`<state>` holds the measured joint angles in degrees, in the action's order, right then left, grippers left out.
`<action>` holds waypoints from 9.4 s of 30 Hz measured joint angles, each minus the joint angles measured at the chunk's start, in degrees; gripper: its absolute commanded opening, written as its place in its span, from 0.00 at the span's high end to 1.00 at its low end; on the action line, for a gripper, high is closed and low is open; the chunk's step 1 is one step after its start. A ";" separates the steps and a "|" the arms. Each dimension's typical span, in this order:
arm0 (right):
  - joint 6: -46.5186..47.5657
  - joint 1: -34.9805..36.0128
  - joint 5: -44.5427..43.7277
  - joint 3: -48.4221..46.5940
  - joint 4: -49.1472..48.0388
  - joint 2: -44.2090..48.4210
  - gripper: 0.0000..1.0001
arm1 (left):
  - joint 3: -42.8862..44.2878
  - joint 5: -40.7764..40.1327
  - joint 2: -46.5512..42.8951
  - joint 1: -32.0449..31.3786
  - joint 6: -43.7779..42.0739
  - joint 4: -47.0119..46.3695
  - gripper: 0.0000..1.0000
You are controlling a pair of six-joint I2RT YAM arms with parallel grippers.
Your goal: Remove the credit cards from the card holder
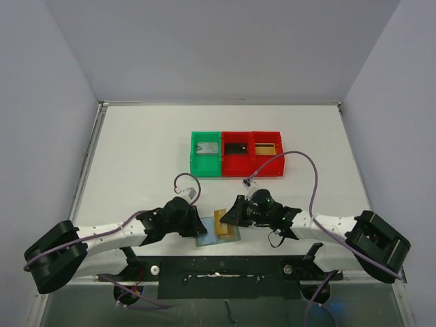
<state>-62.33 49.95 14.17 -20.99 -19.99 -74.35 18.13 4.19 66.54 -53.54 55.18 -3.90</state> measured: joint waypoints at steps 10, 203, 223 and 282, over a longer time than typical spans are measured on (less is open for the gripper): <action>8.15 -0.85 -12.41 -1.36 17.27 20.83 1.00 | 8.04 -0.55 -3.87 0.00 -1.88 7.87 0.81; 16.48 -32.35 -9.51 -11.13 28.26 33.55 0.02 | 18.75 -2.84 -18.08 40.89 -34.69 24.00 0.28; 4.57 -16.48 -4.02 -3.19 36.76 24.96 0.26 | 17.25 9.16 -15.74 40.79 -31.89 18.71 0.32; -3.21 -1.77 -6.23 -6.14 22.51 -2.36 0.82 | 3.30 4.24 10.71 0.07 11.65 -9.57 0.68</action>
<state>-65.54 48.18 7.94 -27.14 2.52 -76.71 21.43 8.43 77.25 -53.47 66.83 -13.47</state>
